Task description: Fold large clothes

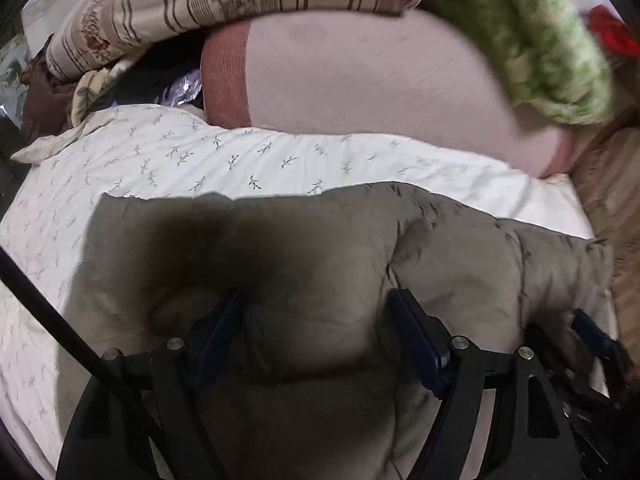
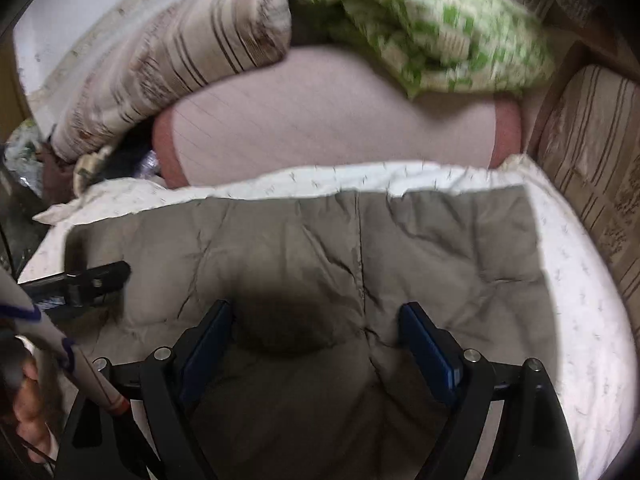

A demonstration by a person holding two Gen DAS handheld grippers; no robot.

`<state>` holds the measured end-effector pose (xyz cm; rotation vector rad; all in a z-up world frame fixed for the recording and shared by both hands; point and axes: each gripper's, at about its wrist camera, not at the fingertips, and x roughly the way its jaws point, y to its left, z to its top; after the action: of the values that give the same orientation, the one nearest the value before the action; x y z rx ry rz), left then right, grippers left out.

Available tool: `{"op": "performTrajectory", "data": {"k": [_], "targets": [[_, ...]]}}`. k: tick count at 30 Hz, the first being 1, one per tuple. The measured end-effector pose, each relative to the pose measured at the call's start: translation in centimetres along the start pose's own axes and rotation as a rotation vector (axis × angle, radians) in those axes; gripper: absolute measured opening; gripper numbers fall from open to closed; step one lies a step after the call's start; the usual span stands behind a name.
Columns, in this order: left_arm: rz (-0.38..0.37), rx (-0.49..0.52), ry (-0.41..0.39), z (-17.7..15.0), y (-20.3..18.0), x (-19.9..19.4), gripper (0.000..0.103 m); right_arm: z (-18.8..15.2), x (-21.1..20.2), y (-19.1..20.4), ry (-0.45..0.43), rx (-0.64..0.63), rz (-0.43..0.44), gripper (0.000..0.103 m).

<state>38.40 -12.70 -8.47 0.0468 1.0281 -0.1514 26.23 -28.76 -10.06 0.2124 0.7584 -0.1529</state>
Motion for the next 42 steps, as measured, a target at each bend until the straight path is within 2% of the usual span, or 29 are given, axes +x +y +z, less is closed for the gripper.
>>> {"op": "performTrajectory", "data": {"k": [3,6,10,15,18,21,23,26,30,34,37,42], "targets": [[0.018,0.000,-0.003,1.7,0.1,2.5,0.086,1.0,2.8,-0.7,0.006,-0.004,-0.018,0.093],[0.020,-0.009,0.004,3.4,0.4,4.7,0.090,2.4,5.3,-1.7,0.017,0.031,0.002,0.095],[0.032,-0.014,-0.001,4.6,0.5,6.7,0.091,3.5,7.6,-2.5,0.035,0.055,0.032,0.098],[0.068,0.015,0.001,5.4,-0.3,7.4,0.092,4.0,9.1,-2.8,0.045,0.064,0.033,0.100],[0.058,0.007,0.005,5.3,0.1,6.7,0.092,4.2,9.4,-2.8,0.063,0.063,0.031,0.100],[0.011,-0.031,0.011,4.9,1.3,4.0,0.092,4.5,8.3,-2.4,0.079,0.051,0.003,0.098],[-0.011,-0.042,-0.019,4.2,2.2,1.0,0.092,4.6,6.2,-2.2,0.051,0.029,-0.007,0.097],[-0.002,-0.031,-0.042,2.7,3.3,-2.2,0.092,4.2,1.0,-1.5,-0.026,-0.024,0.006,0.097],[0.018,-0.043,-0.041,-0.7,5.6,-4.5,0.092,1.9,-2.9,-1.2,-0.043,-0.061,0.020,0.097],[0.073,-0.074,-0.005,-3.8,8.1,-2.8,0.092,-1.2,-2.6,-1.7,-0.014,-0.077,-0.019,0.097],[0.022,-0.117,-0.019,-4.4,9.3,-1.2,0.095,-3.1,0.1,-3.1,0.034,-0.043,-0.055,0.098],[0.023,-0.093,-0.034,-3.6,8.8,-2.0,0.095,-2.9,1.1,-4.0,0.042,0.005,-0.041,0.101]]}}
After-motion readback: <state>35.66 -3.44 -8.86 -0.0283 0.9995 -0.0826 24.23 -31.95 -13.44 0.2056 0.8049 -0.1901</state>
